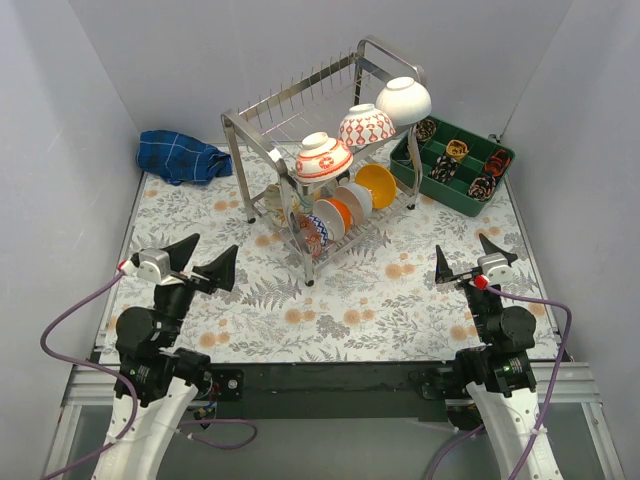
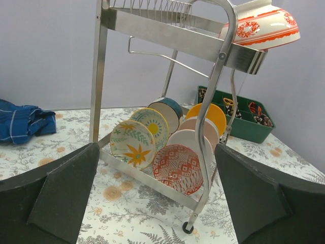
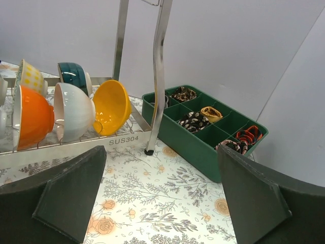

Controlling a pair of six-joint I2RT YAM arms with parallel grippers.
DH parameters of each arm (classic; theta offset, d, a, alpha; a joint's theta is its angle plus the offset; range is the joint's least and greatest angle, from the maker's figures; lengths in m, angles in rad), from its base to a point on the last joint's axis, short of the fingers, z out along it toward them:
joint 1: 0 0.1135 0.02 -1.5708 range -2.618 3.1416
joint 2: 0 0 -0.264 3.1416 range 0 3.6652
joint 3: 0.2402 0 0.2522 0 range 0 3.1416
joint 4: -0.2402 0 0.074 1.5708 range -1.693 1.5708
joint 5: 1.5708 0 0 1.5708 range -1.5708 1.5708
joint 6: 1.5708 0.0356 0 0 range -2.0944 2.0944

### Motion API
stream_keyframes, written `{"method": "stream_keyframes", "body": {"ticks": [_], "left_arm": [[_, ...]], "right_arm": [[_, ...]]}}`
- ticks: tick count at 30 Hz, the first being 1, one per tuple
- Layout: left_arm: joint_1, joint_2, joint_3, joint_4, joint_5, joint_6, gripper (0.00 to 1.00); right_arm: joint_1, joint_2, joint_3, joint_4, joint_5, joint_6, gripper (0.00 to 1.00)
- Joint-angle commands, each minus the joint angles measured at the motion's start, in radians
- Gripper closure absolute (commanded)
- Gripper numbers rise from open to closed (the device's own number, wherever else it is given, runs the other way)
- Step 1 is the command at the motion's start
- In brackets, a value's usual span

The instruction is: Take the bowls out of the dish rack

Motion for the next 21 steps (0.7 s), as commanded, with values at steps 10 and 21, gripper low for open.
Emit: {"method": "stream_keyframes", "body": {"ticks": [10,21], "left_arm": [[0.008,0.200,0.062,-0.011,0.165,0.019,0.02],[0.009,0.347,0.277,-0.105,0.303,0.141,0.02]], "right_arm": [[0.005,-0.202,0.006,0.028,-0.014,-0.002,0.01],[0.014,-0.168,0.000,0.028,-0.006,0.002,0.01]]}}
